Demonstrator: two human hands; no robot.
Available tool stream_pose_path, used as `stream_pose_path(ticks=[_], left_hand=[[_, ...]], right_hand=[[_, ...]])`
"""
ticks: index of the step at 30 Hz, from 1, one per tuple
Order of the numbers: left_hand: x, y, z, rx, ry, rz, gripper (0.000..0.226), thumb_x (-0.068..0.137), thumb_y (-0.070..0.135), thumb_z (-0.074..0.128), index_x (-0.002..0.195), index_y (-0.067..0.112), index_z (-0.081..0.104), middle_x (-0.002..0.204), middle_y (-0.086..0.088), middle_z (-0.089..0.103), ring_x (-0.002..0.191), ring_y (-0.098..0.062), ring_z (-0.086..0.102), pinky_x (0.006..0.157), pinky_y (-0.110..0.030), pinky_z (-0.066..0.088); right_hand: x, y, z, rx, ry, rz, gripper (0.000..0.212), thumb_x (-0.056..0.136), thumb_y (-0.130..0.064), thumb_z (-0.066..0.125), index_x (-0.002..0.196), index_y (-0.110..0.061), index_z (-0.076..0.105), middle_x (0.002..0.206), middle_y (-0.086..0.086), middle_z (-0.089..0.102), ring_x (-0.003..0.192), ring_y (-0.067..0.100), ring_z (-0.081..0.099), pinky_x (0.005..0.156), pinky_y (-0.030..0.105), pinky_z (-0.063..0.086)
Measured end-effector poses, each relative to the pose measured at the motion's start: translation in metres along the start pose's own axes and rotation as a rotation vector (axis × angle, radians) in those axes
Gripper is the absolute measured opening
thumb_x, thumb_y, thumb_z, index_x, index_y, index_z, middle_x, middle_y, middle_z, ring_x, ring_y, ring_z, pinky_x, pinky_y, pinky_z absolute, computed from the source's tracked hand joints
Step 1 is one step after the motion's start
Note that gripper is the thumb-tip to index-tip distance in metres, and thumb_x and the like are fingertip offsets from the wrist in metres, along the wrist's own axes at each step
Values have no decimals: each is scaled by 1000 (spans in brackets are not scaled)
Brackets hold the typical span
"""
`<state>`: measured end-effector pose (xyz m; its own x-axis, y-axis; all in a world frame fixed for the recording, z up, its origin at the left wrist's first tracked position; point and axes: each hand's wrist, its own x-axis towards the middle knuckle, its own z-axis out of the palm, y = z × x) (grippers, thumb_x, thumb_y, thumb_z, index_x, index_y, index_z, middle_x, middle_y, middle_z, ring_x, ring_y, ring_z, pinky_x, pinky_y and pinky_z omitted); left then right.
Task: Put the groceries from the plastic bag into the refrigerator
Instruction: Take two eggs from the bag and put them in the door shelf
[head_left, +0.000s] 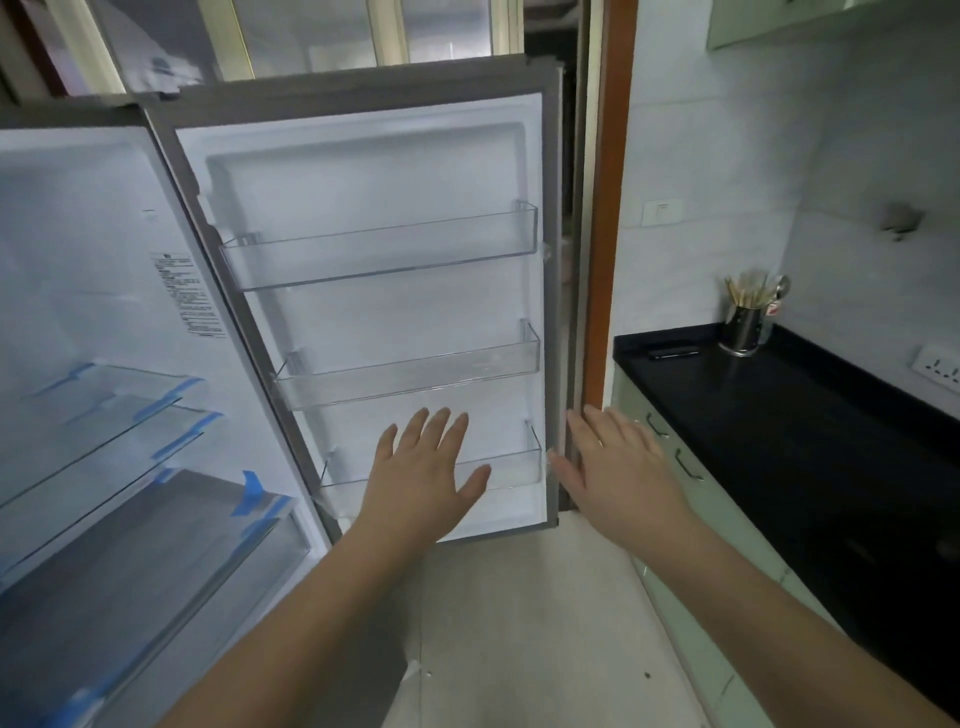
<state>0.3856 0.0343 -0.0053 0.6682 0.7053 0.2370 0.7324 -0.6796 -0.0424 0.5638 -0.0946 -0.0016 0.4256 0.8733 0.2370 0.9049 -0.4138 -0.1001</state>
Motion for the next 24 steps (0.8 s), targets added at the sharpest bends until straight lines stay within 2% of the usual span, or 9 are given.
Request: stream_pose_path(ticks=[4, 7, 9, 11, 17, 21, 24], left_hand=[[-14, 19, -16, -19, 15, 109, 88, 79, 70, -5, 154, 29, 13, 164, 5, 15, 151, -19, 8, 121, -46, 7], [-23, 30, -21, -64, 17, 187, 91, 76, 69, -7, 154, 29, 19, 163, 5, 19, 151, -19, 11, 120, -46, 8], [-32, 38, -26, -111, 24, 250, 91, 75, 69, -7, 153, 30, 20, 162, 5, 20, 150, -19, 12, 120, -45, 9], [-43, 47, -36, -168, 44, 332, 87, 77, 68, -4, 153, 32, 21, 162, 6, 21, 150, -17, 12, 120, -43, 9], [-82, 65, -52, -242, 43, 576, 77, 86, 66, 8, 152, 29, 24, 160, 5, 26, 148, -17, 17, 118, -42, 12], [-109, 98, -57, -285, 36, 730, 66, 94, 64, 19, 151, 30, 23, 158, 6, 28, 146, -17, 20, 118, -44, 18], [-134, 134, -62, -289, 9, 830, 65, 96, 62, 23, 153, 32, 17, 161, 6, 22, 149, -16, 14, 120, -43, 14]], right_hand=[[-38, -3, -17, -41, 28, 59, 63, 98, -56, 22, 152, -21, 20, 159, 2, 25, 147, 22, 16, 119, 41, 9], [-67, -6, -33, -87, 37, 117, 65, 95, -55, 10, 149, -23, 26, 158, 3, 25, 147, 24, 16, 119, 42, 9], [-88, -10, -44, -97, 43, 158, 60, 97, -53, 14, 149, -26, 27, 159, 2, 24, 148, 24, 15, 120, 43, 9], [-108, -13, -53, -108, 44, 210, 54, 100, -48, 23, 150, -29, 25, 160, 1, 21, 148, 23, 12, 121, 43, 8], [-168, -26, -72, -143, 18, 403, 55, 100, -50, 21, 152, -30, 20, 160, -1, 20, 148, 21, 13, 120, 40, 9], [-225, -33, -79, -210, 28, 521, 65, 95, -54, 7, 152, -29, 23, 159, 1, 25, 147, 22, 19, 119, 41, 13], [-274, -26, -89, -269, 31, 630, 67, 93, -56, 5, 151, -29, 26, 157, 3, 30, 146, 24, 24, 118, 42, 16]])
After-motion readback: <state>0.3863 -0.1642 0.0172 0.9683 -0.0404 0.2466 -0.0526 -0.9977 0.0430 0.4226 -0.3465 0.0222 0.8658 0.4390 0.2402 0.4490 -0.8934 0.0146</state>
